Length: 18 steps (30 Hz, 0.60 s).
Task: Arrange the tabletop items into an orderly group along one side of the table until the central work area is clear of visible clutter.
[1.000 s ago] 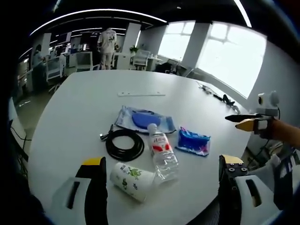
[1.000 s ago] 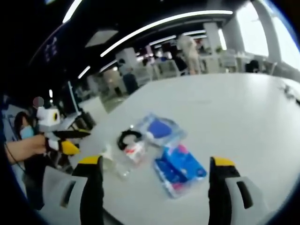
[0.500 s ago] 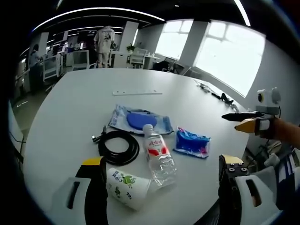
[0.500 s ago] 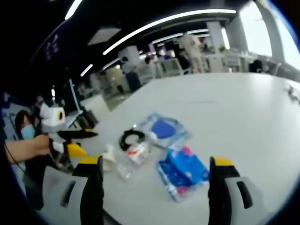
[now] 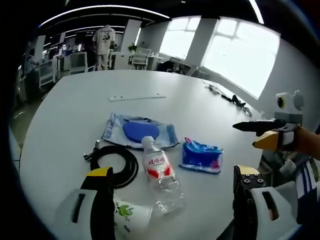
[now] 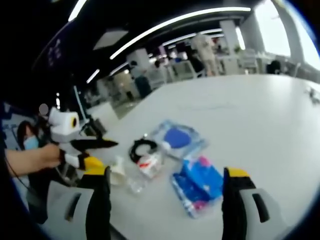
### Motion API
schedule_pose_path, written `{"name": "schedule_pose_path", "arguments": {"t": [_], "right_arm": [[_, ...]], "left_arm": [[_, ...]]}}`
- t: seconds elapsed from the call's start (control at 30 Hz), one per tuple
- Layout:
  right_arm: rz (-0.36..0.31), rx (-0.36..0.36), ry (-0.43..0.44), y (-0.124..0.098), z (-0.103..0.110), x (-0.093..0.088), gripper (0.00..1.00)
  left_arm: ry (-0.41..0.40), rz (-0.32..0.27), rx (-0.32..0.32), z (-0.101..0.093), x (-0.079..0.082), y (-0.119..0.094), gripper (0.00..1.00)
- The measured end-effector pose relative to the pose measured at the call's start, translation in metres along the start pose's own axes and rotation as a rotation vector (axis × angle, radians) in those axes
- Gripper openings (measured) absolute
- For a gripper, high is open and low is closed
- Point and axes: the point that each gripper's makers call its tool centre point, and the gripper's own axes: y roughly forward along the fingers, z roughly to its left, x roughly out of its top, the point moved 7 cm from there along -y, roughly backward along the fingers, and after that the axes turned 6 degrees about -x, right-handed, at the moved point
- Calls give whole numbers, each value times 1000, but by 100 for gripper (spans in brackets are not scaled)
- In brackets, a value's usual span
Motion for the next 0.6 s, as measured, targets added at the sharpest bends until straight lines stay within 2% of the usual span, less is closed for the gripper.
{"name": "schedule_pose_path", "arguments": {"t": [0.2,0.6], "right_arm": [[-11,-4,21,2,-4,3,90],[0,-4,40,6,-7,1,90]], "left_arm": [[0,11,2,3,2,12,100],[-49,48,19,8,-1,32,99]]}}
